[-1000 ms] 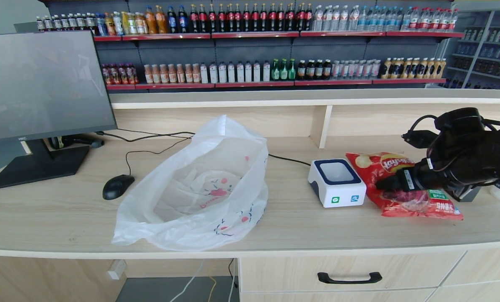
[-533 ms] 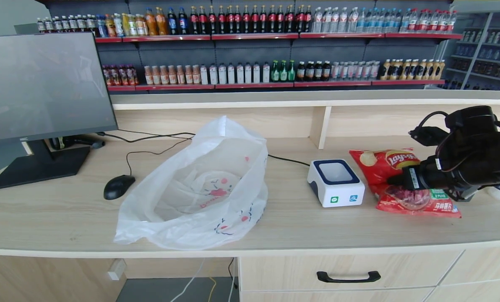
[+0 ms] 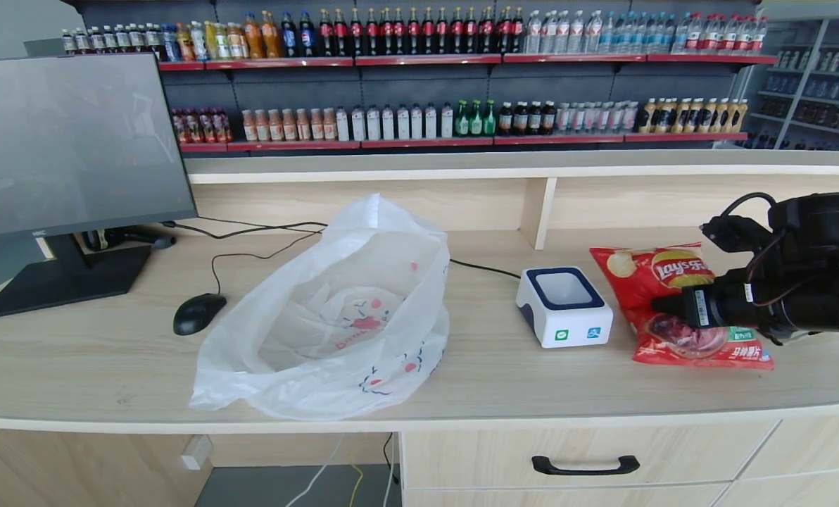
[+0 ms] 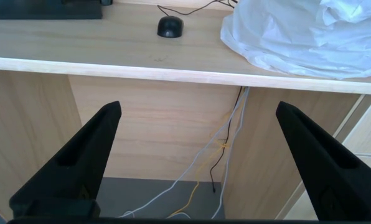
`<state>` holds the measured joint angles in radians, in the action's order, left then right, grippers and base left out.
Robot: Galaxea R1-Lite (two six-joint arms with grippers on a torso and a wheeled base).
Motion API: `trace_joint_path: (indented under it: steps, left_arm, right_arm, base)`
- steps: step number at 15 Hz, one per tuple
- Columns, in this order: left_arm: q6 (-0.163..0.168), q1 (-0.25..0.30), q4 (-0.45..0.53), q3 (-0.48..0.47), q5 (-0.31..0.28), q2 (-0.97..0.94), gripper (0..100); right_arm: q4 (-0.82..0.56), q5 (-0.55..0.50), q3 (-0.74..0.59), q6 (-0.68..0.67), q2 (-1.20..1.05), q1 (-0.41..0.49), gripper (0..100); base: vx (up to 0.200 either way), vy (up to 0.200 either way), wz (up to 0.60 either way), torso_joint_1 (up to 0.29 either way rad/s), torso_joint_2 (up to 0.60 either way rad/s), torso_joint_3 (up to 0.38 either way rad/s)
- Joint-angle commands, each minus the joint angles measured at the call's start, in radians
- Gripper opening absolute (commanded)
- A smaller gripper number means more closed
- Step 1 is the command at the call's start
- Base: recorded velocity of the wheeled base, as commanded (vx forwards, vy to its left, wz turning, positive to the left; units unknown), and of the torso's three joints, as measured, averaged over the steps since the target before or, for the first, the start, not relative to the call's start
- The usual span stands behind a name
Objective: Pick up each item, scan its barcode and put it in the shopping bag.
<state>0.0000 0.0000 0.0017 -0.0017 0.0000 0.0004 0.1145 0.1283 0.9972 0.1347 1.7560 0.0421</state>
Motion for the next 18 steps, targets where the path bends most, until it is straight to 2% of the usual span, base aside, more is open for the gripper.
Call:
trace_joint_path:
  steps: [1, 6, 8, 14, 16, 18]
  left_arm:
    - [0.0, 0.0, 0.0, 0.0, 0.0, 0.0, 100]
    - [0.002, 0.0, 0.0, 0.0, 0.0, 0.0, 100]
    - [0.0, 0.0, 0.0, 0.0, -0.002, 0.0, 100]
    - [0.0, 0.0, 0.0, 0.0, 0.0, 0.0, 100]
    - [0.0, 0.0, 0.0, 0.0, 0.0, 0.0, 100]
    - [0.002, 0.0, 0.0, 0.0, 0.0, 0.0, 100]
  right_arm:
    - [0.017, 0.016, -0.025, -0.023, -0.055, -0.001, 0]
    - [0.014, 0.059, -0.029, -0.081, -0.139, -0.002, 0]
    - [0.014, 0.111, -0.06, -0.099, -0.199, -0.018, 0]
    - [0.017, 0.163, -0.138, -0.106, -0.355, -0.038, 0]
    - [0.017, 0.168, -0.175, -0.119, -0.418, -0.061, 0]
    - [0.017, 0.166, -0.226, -0.205, -0.518, -0.137, 0]
  base:
    - [0.0, 0.0, 0.0, 0.0, 0.0, 0.0]
    - [0.0, 0.0, 0.0, 0.0, 0.0, 0.0]
    - [0.0, 0.0, 0.0, 0.0, 0.0, 0.0]
    - [0.0, 0.0, 0.0, 0.0, 0.0, 0.0]
    - [0.0, 0.0, 0.0, 0.0, 0.0, 0.0]
    - [0.0, 0.0, 0.0, 0.0, 0.0, 0.0]
